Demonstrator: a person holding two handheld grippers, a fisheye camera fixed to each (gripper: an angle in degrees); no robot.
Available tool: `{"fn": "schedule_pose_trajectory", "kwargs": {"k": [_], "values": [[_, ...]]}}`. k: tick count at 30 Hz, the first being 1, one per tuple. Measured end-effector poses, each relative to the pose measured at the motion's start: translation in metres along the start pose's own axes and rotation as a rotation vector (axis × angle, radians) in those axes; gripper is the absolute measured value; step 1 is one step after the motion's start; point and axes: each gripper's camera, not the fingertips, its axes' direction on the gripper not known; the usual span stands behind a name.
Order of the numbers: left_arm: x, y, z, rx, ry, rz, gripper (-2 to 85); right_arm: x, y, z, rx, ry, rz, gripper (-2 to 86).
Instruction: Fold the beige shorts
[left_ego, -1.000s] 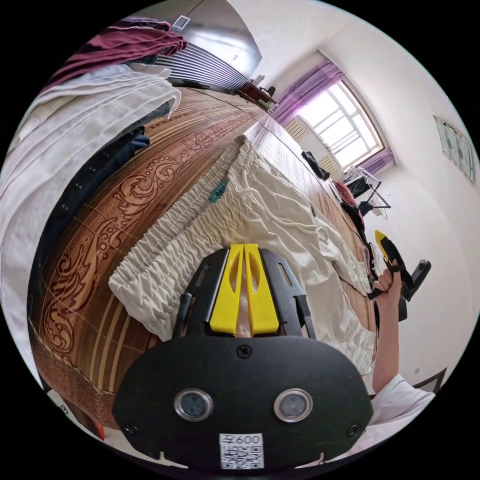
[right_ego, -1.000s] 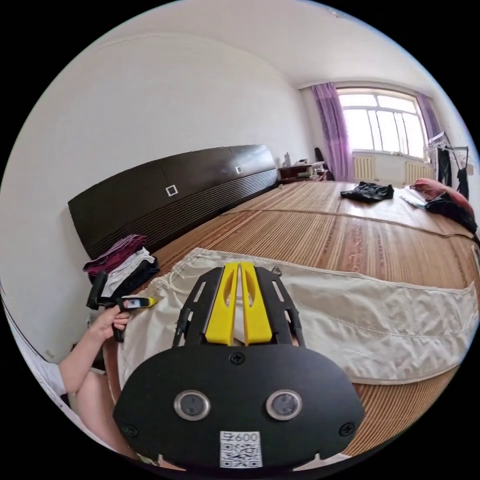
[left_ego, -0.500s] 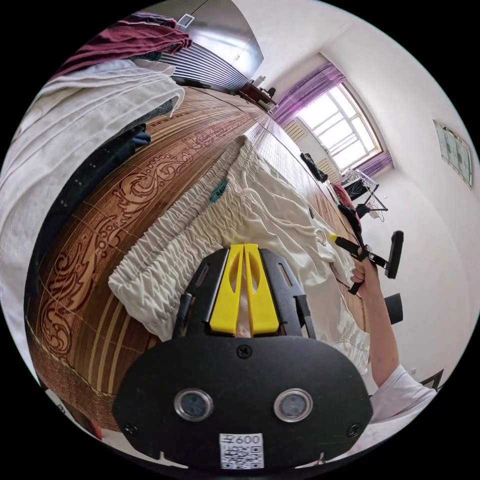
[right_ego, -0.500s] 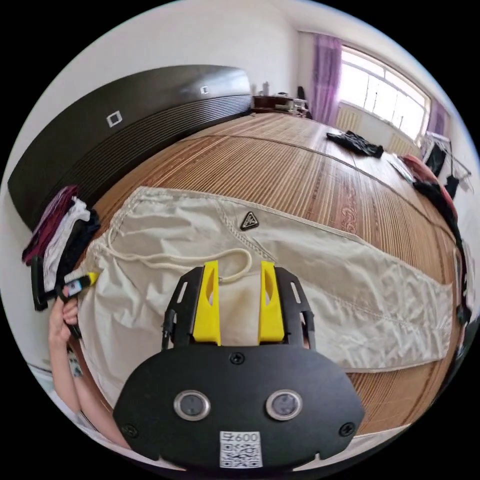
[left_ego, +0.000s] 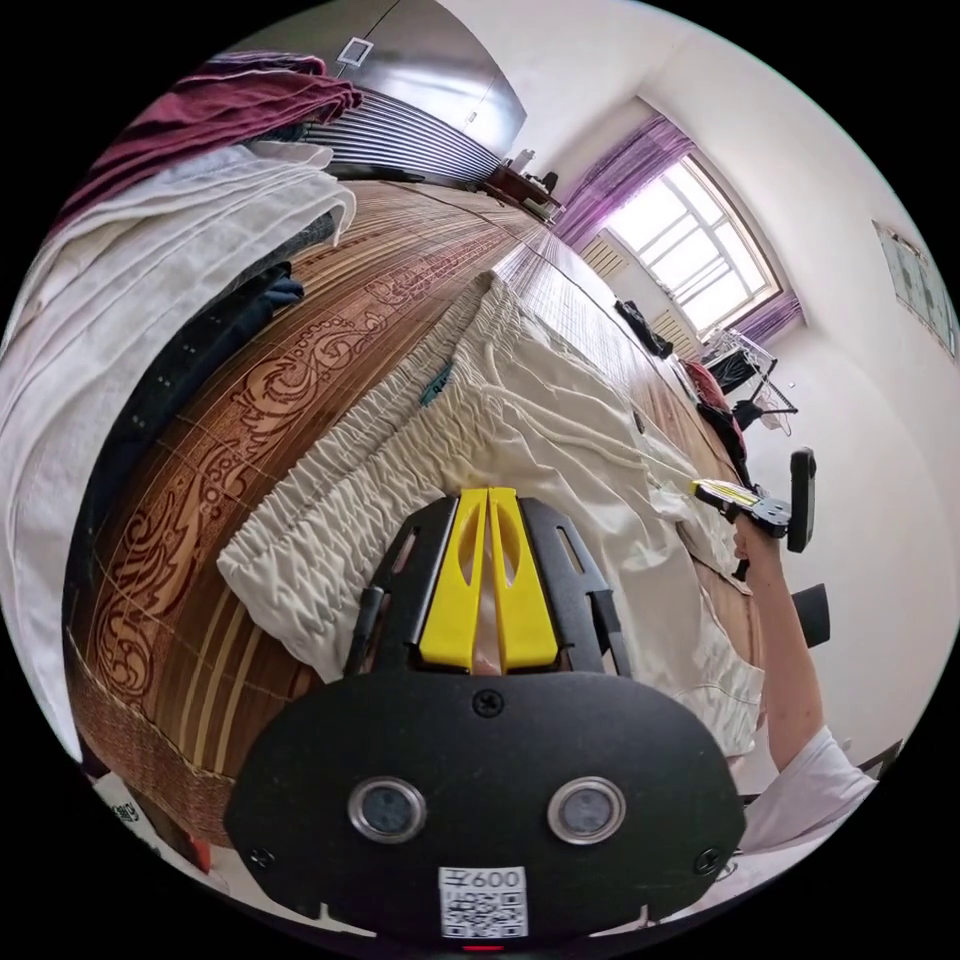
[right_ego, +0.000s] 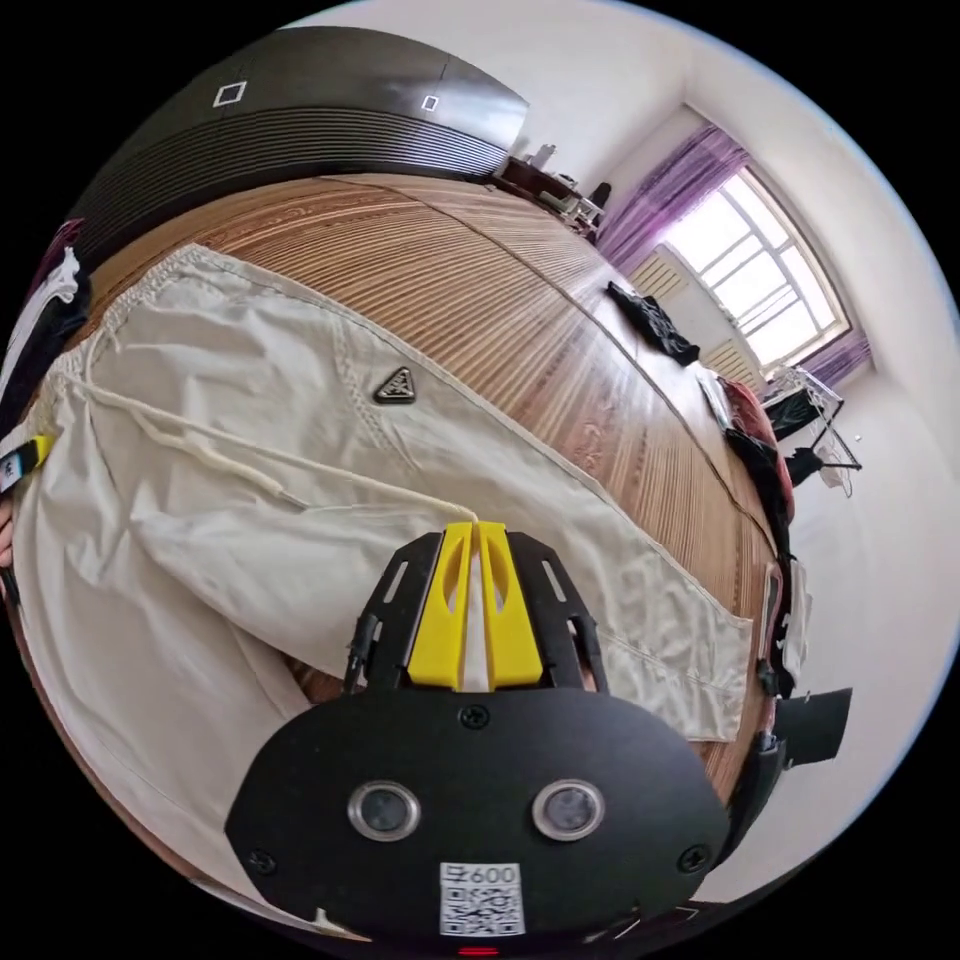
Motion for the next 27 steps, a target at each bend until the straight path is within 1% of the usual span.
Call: {"fn": "schedule_pose_trajectory", "kwargs": {"k": [6,11,16,18,20,21,22,23,24,26,27], "values": [[-0.027,0.001,0.002,0.002,0.067,-0.033,0.1,0.030,0.029,-0.001,-0.001,-0.130,0.150,-0.9],[-0.038,0.005,0.005,0.004,0.040,-0.020,0.1,0.021,0.058,-0.022,0.052,-0.031,0.175,-0.6],[-0.058,0.011,0.012,0.004,0.057,-0.030,0.1,0.020,0.076,-0.054,0.100,-0.005,0.193,-0.7],[-0.063,0.013,0.015,0.002,0.051,-0.027,0.1,0.024,0.084,-0.068,0.132,-0.068,0.238,-0.6],[-0.071,0.016,0.021,-0.002,0.047,-0.026,0.2,0.000,0.096,-0.104,0.302,-0.211,0.152,-0.6],[-0.073,0.018,0.022,-0.002,0.046,-0.026,0.2,-0.010,0.097,-0.113,0.332,-0.253,0.122,-0.6],[-0.077,0.020,0.025,-0.001,0.044,-0.027,0.2,-0.033,0.095,-0.127,0.360,-0.339,0.066,-0.6],[-0.081,0.024,0.027,0.004,0.042,-0.032,0.2,-0.059,0.088,-0.140,0.365,-0.427,-0.005,-0.4],[-0.083,0.026,0.028,0.007,0.040,-0.037,0.2,-0.073,0.084,-0.146,0.365,-0.467,-0.038,-0.3],[-0.091,0.036,0.026,0.026,0.032,-0.061,0.2,-0.129,0.067,-0.171,0.392,-0.610,-0.153,1.4],[-0.093,0.039,0.023,0.033,0.032,-0.063,0.2,-0.142,0.061,-0.176,0.395,-0.641,-0.172,2.3]]}}
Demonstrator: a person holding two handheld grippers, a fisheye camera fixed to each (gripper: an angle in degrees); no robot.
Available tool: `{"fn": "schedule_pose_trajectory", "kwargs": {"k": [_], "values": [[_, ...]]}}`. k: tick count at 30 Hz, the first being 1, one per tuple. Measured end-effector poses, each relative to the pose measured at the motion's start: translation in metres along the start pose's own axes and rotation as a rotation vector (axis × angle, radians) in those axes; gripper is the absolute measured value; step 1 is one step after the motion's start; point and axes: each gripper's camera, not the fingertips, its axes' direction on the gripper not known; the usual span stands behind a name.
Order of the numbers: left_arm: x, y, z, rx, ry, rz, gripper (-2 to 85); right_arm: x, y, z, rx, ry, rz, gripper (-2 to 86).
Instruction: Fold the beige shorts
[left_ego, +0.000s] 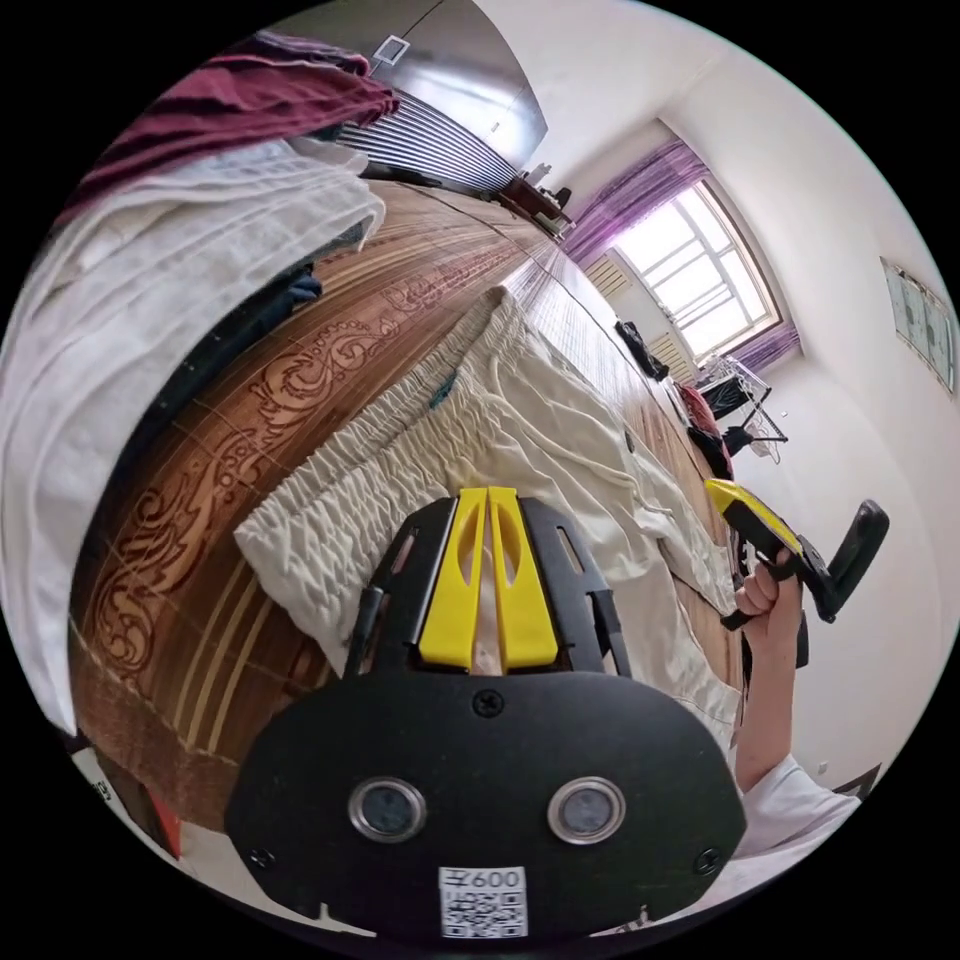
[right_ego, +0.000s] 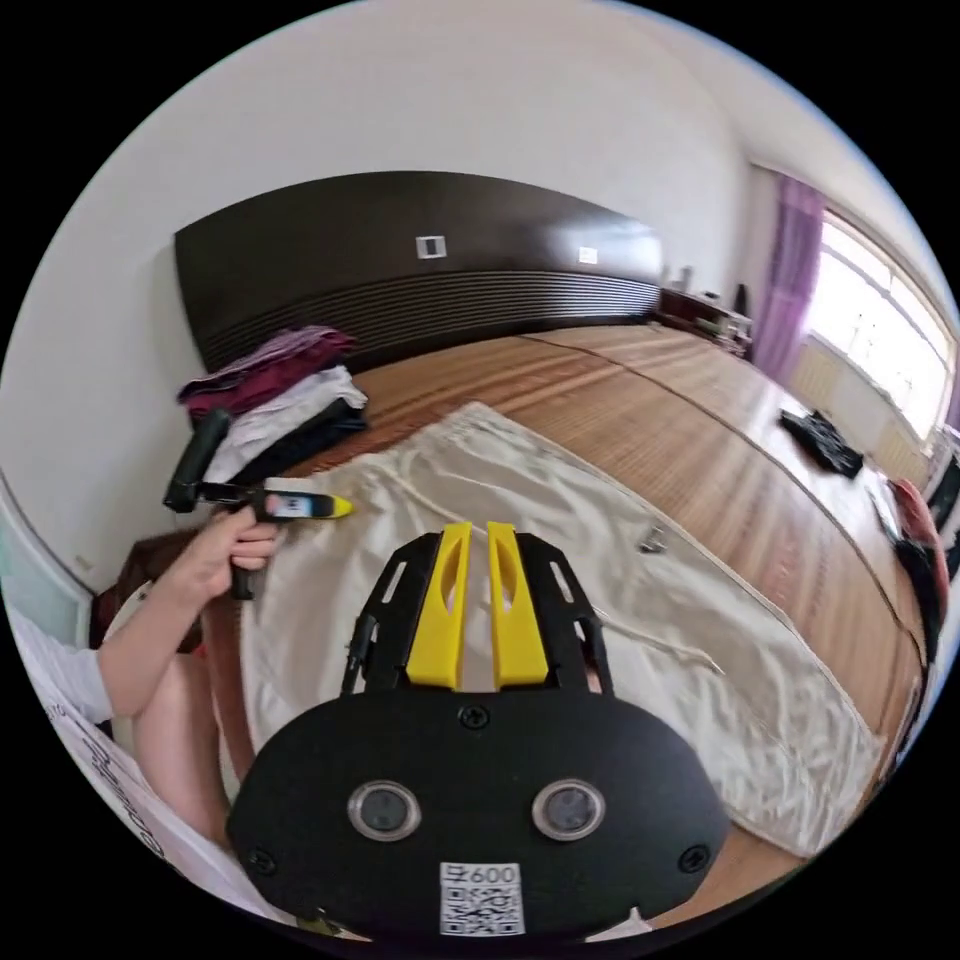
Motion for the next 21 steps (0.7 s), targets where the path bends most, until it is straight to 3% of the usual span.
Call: {"fn": "schedule_pose_trajectory", "kwargs": {"k": [2,5,9,12,16,21], "values": [[-0.007,0.012,-0.017,0.054,-0.053,0.046,0.2,-0.041,-0.030,0.029,-0.017,-0.070,-0.007,5.1],[-0.029,0.024,-0.024,0.027,-0.224,0.051,0.2,-0.094,-0.061,0.073,-0.071,-0.086,-0.086,2.4],[-0.061,0.045,-0.020,0.046,-0.144,0.050,0.1,-0.134,-0.088,0.126,-0.177,-0.069,-0.132,-0.2],[-0.075,0.060,-0.003,0.019,-0.180,0.097,0.1,-0.153,-0.100,0.169,-0.339,-0.036,-0.197,-0.7],[-0.101,0.082,0.026,-0.014,-0.209,0.111,0.1,-0.168,-0.115,0.162,-0.313,-0.028,-0.206,-0.8],[-0.130,0.116,0.047,-0.008,-0.216,0.115,0.1,-0.185,-0.093,0.076,-0.126,-0.013,-0.158,-0.8]]}}
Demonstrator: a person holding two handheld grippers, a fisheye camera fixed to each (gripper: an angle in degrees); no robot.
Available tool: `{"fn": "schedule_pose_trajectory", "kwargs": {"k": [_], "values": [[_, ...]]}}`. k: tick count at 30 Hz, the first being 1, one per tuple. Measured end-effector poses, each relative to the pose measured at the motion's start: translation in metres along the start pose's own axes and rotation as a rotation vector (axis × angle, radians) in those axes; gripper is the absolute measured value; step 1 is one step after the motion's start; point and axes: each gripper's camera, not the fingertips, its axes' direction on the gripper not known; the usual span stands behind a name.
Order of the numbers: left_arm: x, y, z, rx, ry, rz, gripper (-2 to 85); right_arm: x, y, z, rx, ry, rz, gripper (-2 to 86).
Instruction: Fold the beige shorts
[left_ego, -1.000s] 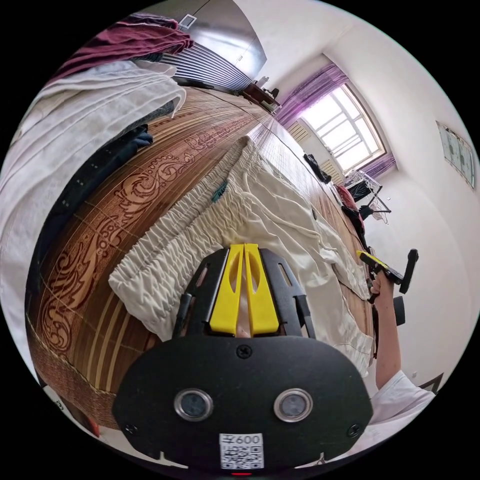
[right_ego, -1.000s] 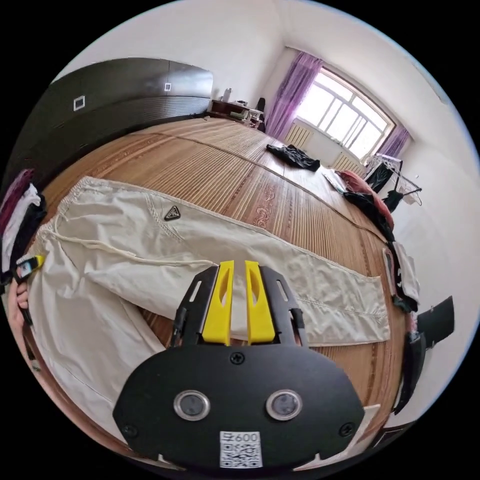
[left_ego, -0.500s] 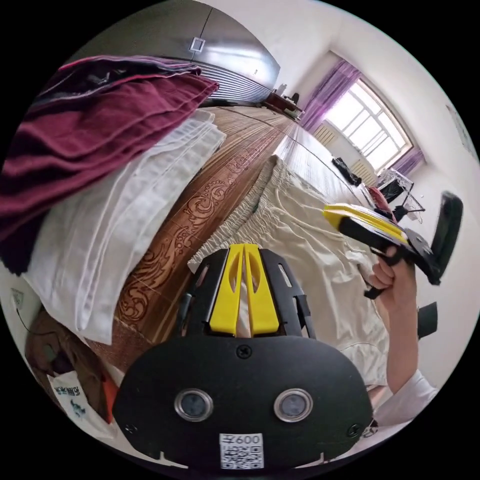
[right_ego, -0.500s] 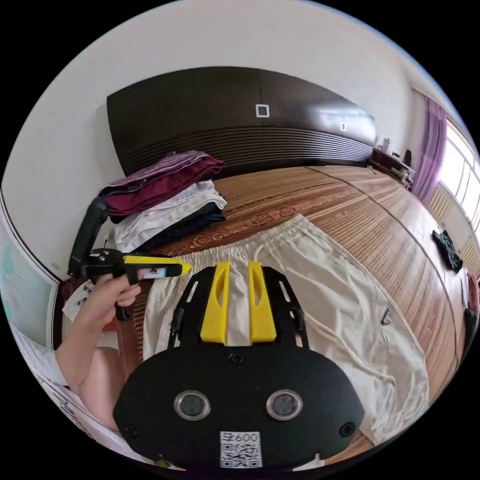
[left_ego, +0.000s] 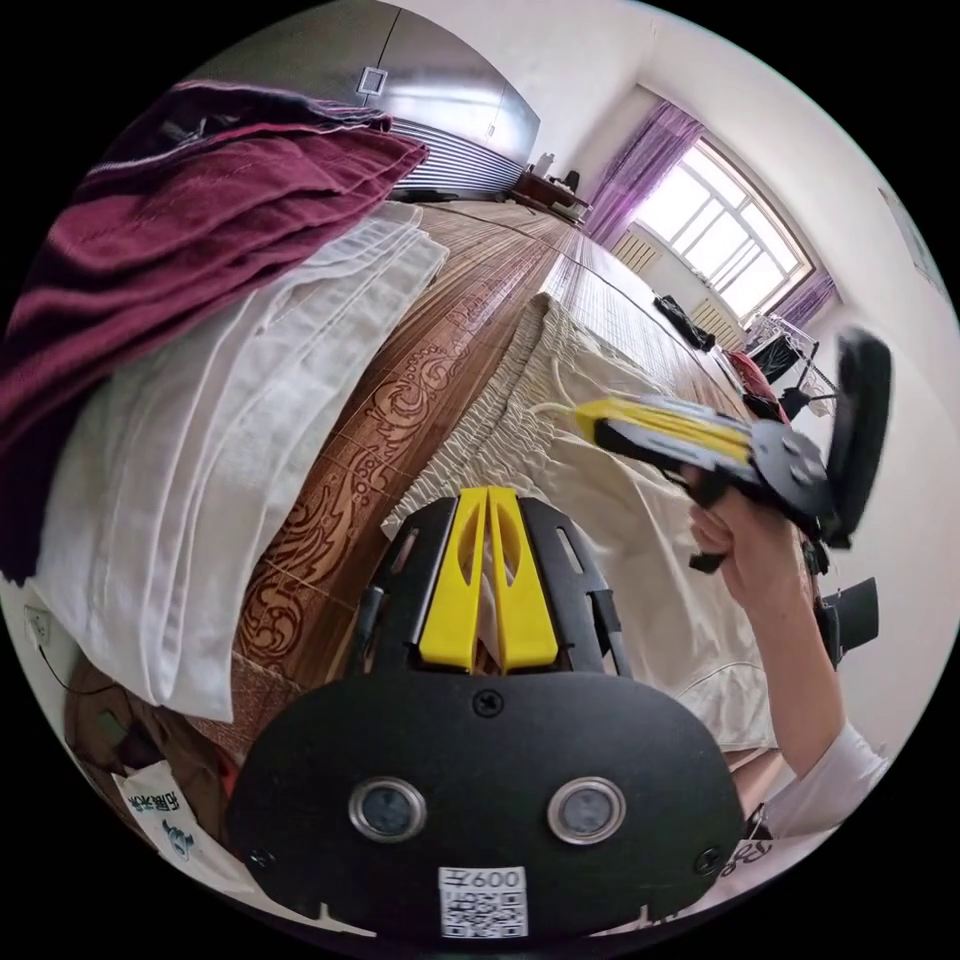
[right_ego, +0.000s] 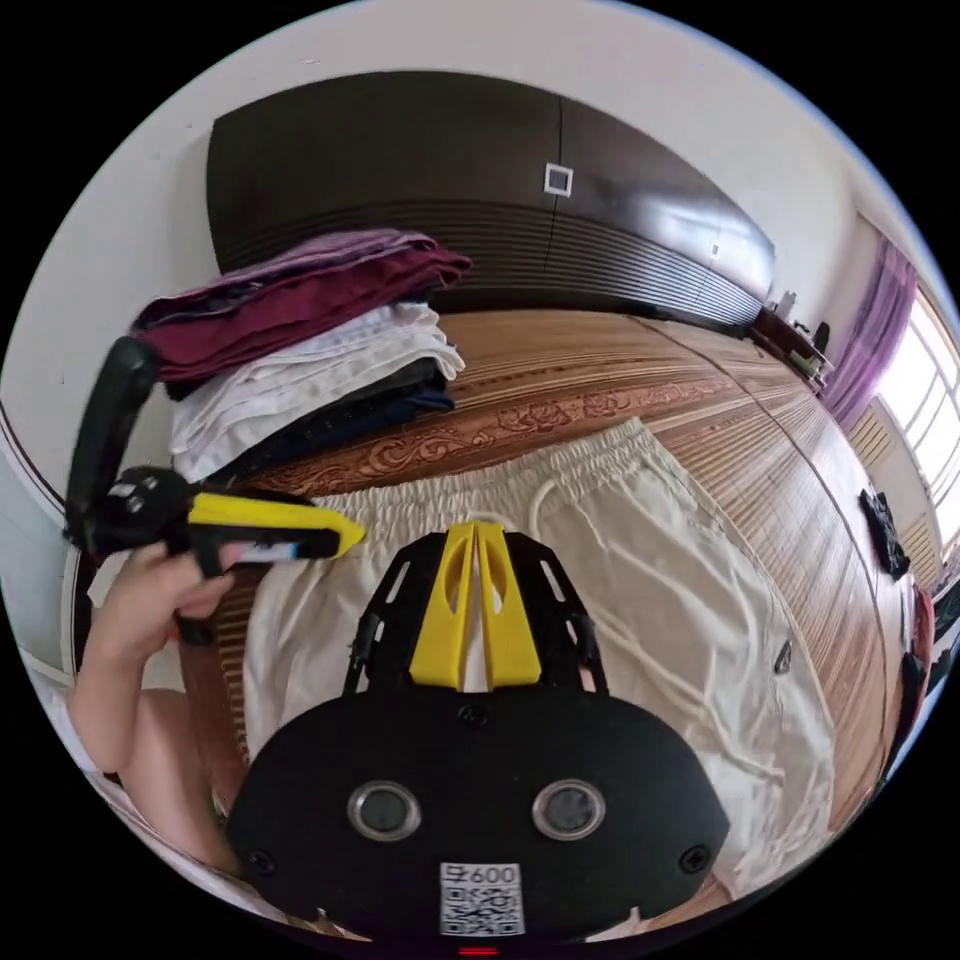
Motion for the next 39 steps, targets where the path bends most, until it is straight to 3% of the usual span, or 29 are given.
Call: {"fn": "schedule_pose_trajectory", "kwargs": {"k": [9,12,16,18,20,25,30,32,36,39], "values": [[-0.010,0.098,0.032,0.108,-0.092,0.011,0.1,-0.059,0.131,-0.142,-0.016,0.080,0.200,-0.9],[0.010,0.148,0.033,0.228,-0.091,0.113,0.2,-0.096,0.147,-0.177,0.055,0.252,0.181,-0.9],[0.063,0.236,0.053,0.408,-0.070,0.478,0.3,-0.140,0.136,-0.215,0.169,0.601,0.150,-0.8],[0.091,0.271,0.080,0.313,-0.011,0.626,0.3,-0.144,0.120,-0.216,0.027,0.591,0.107,-0.8],[0.130,0.312,0.129,0.045,0.089,0.685,0.4,-0.130,0.107,-0.227,-0.095,0.562,0.179,-0.8],[0.182,0.421,0.175,-0.098,0.315,0.725,0.4,-0.083,0.110,-0.278,-0.260,0.379,0.231,-0.8],[0.208,0.509,0.227,-0.235,0.226,0.873,0.5,-0.014,0.160,-0.376,-0.231,0.236,0.456,-0.8],[0.207,0.546,0.246,-0.190,0.123,0.905,0.7,0.019,0.194,-0.424,-0.248,0.217,0.572,-0.8],[0.191,0.597,0.263,-0.086,0.035,0.894,0.7,0.054,0.244,-0.495,-0.358,0.446,0.666,-0.8],[0.170,0.635,0.277,0.000,0.001,0.855,0.6,0.075,0.282,-0.551,-0.501,0.730,0.743,-0.8]]}}
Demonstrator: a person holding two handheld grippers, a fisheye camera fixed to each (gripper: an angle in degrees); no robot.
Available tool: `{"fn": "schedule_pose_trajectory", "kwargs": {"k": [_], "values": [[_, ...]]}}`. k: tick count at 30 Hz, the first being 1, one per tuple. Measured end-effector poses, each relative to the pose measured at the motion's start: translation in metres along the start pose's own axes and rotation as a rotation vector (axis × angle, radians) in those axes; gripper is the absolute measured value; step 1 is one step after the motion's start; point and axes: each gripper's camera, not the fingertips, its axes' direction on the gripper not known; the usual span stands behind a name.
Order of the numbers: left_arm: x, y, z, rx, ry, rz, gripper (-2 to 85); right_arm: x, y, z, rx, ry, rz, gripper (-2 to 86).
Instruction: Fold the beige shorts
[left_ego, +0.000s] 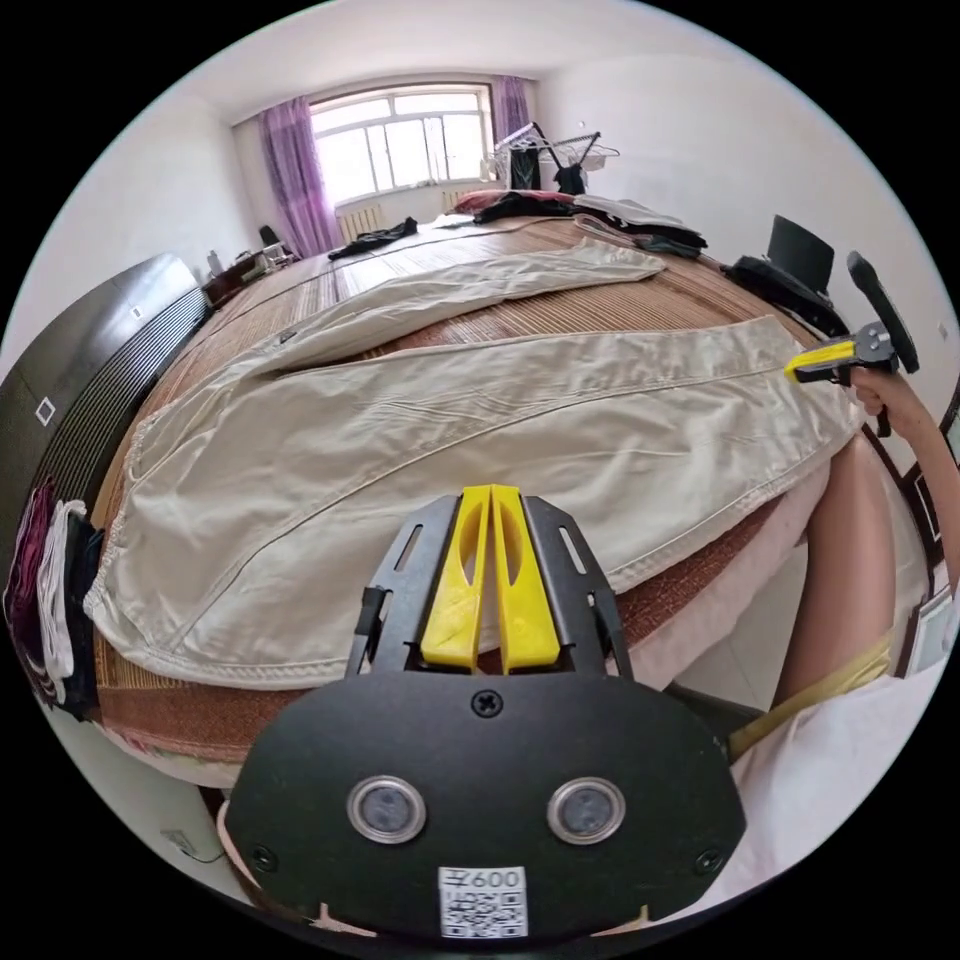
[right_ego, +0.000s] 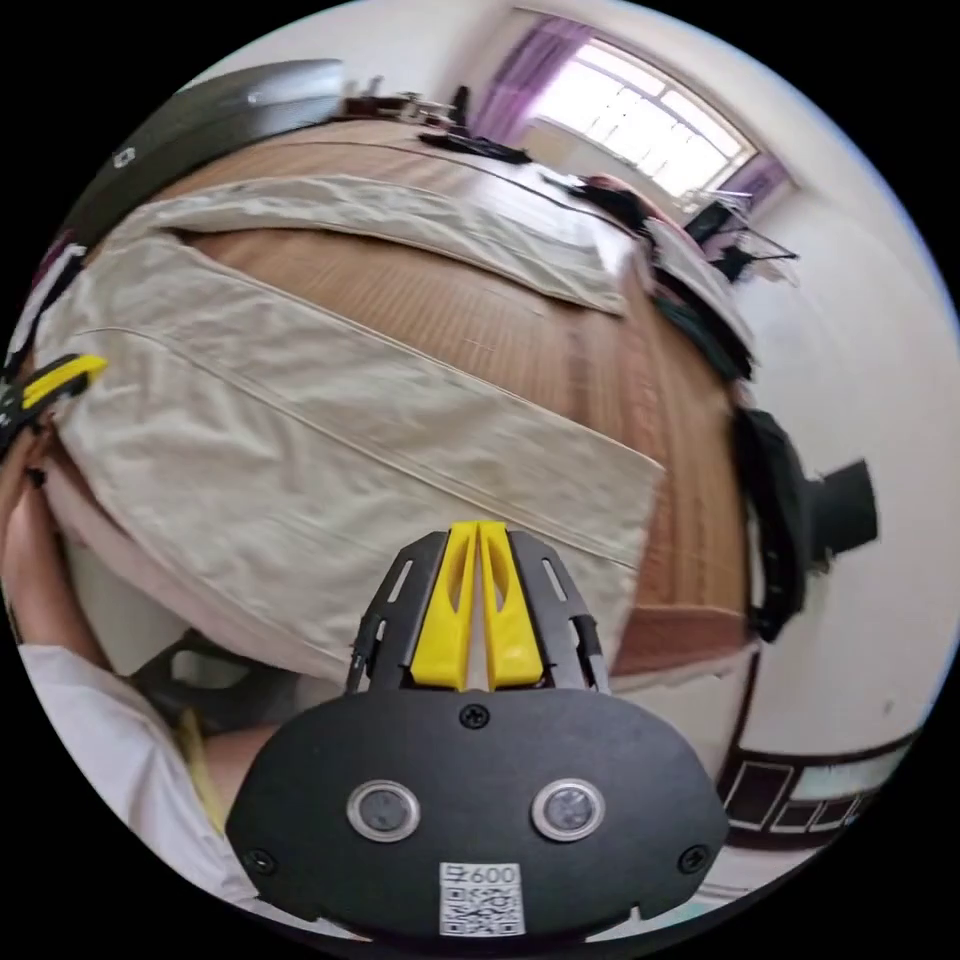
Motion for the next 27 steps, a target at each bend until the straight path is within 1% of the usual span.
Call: {"fn": "schedule_pose_trajectory", "kwargs": {"k": [1,3,5,8,11,15,17,18,19,20,21,23,24,26,27], "values": [[0.006,0.012,0.005,0.010,-0.023,0.004,0.6,0.022,0.008,-0.007,0.023,0.031,0.031,-0.8],[0.016,0.026,0.013,-0.001,-0.073,0.039,0.5,0.050,0.019,-0.021,0.100,-0.083,0.061,-0.8],[0.031,0.043,0.025,-0.021,-0.141,0.071,0.4,0.078,0.020,-0.031,0.124,-0.251,0.143,-0.8],[0.051,0.060,0.040,-0.073,-0.239,0.169,0.3,0.088,0.003,-0.049,0.156,-0.288,0.144,-0.8],[0.064,0.073,0.051,-0.137,-0.288,0.242,0.2,0.082,-0.028,-0.068,0.151,-0.225,0.104,-0.8],[0.067,0.099,0.054,-0.120,-0.270,0.235,0.2,0.072,-0.064,-0.087,0.116,-0.135,0.080,-0.8],[0.061,0.120,0.049,-0.051,-0.215,0.229,0.4,0.065,-0.078,-0.099,0.076,0.038,0.061,-0.8],[0.059,0.126,0.047,-0.040,-0.204,0.227,0.5,0.063,-0.079,-0.101,0.067,0.082,0.045,-0.8],[0.053,0.137,0.040,-0.011,-0.210,0.228,0.6,0.062,-0.080,-0.104,0.058,0.155,0.046,-0.8],[0.043,0.149,0.030,0.024,-0.264,0.195,0.6,0.063,-0.078,-0.107,0.049,0.210,0.050,-0.8],[0.035,0.155,0.024,0.042,-0.302,0.165,0.7,0.065,-0.076,-0.110,0.047,0.228,0.055,-0.8],[-0.006,0.176,0.000,0.077,-0.413,0.075,0.7,0.080,-0.069,-0.131,0.066,0.219,0.175,-0.8],[-0.018,0.181,-0.006,0.079,-0.432,0.059,0.7,0.082,-0.065,-0.141,0.099,0.206,0.202,-0.8],[-0.078,0.195,-0.023,0.042,-0.488,-0.035,0.7,0.072,-0.041,-0.189,0.314,0.096,0.209,-0.8],[-0.095,0.198,-0.027,0.028,-0.491,-0.071,0.7,0.068,-0.037,-0.199,0.352,0.054,0.199,-0.8]]}}
